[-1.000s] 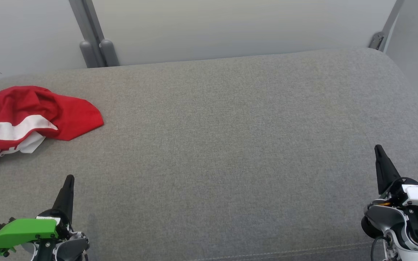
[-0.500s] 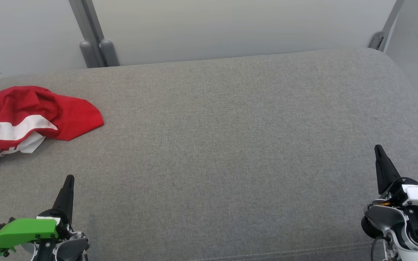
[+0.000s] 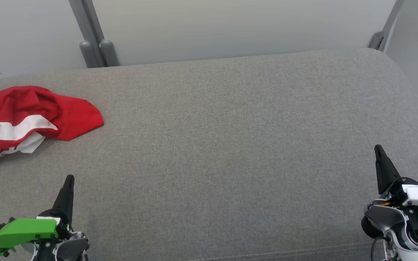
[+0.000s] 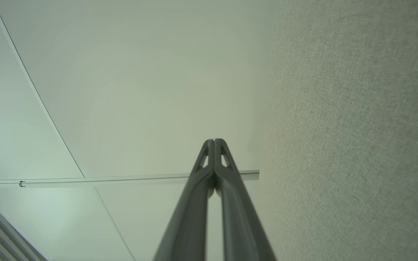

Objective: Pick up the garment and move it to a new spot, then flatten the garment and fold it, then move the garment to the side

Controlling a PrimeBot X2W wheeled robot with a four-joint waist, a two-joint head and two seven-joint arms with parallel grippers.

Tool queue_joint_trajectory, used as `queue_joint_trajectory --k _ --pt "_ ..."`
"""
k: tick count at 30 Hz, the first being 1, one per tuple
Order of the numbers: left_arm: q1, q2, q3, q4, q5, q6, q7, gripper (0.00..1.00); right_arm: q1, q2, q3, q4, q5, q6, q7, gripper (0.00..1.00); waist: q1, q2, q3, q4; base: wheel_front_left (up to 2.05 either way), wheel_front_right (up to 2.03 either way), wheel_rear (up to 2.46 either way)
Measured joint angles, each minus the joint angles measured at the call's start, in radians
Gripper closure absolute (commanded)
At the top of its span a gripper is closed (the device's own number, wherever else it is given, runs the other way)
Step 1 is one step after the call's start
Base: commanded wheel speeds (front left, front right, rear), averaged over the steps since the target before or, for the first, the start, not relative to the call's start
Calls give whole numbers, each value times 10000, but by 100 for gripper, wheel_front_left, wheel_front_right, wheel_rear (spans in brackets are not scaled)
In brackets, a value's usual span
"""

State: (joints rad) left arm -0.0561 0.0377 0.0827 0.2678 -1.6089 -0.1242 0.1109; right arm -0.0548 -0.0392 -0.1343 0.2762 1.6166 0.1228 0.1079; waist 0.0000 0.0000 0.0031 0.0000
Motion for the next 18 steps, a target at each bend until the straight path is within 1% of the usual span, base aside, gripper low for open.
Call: queue_joint_trajectory --k 18 --pt "0 0 0 0 0 0 -2 100 0 0 -2 0 0 2 0 100 0 0 0 0 0 0 0"
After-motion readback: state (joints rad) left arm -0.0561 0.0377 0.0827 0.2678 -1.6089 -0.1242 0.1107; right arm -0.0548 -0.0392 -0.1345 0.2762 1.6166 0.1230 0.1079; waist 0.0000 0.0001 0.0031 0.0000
